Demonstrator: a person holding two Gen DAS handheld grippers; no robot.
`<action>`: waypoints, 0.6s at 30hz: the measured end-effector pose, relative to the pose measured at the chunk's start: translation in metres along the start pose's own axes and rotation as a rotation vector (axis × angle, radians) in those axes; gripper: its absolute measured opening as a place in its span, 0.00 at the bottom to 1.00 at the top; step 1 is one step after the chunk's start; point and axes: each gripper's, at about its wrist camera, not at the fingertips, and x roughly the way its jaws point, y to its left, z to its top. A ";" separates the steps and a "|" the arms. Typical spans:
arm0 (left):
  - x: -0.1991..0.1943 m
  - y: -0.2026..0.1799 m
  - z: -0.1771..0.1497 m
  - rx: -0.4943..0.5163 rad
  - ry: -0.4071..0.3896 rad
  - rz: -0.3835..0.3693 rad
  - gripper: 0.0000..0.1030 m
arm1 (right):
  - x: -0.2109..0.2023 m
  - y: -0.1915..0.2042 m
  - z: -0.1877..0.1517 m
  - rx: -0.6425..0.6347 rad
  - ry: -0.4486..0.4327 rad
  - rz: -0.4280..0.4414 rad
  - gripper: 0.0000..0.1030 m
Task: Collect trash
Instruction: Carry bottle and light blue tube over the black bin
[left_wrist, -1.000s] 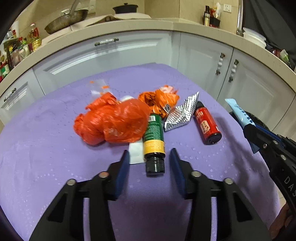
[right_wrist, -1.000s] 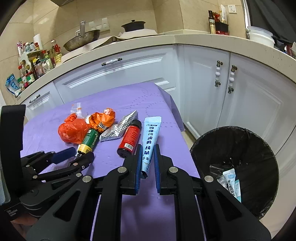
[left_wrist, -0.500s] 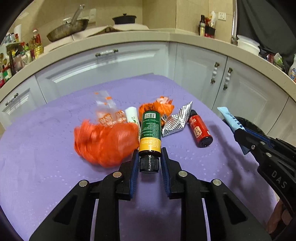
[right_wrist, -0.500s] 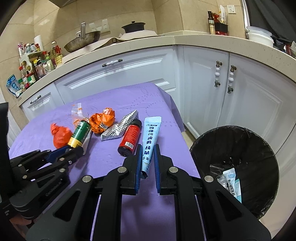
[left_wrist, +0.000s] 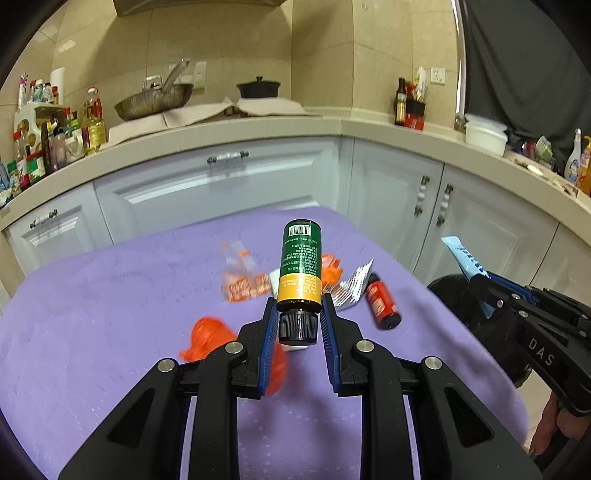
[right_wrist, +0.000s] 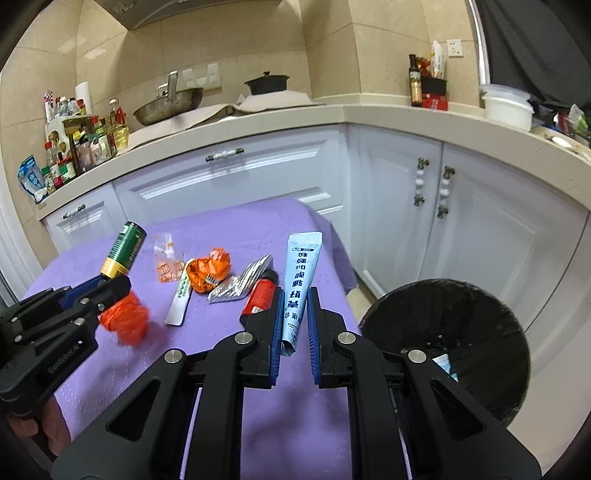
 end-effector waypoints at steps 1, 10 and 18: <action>-0.002 -0.001 0.001 0.002 -0.008 -0.005 0.24 | -0.003 -0.001 0.001 0.000 -0.006 -0.005 0.12; -0.007 -0.040 0.015 0.043 -0.049 -0.095 0.24 | -0.030 -0.036 0.008 0.019 -0.066 -0.096 0.12; 0.005 -0.096 0.016 0.105 -0.044 -0.187 0.24 | -0.042 -0.084 0.003 0.062 -0.080 -0.197 0.12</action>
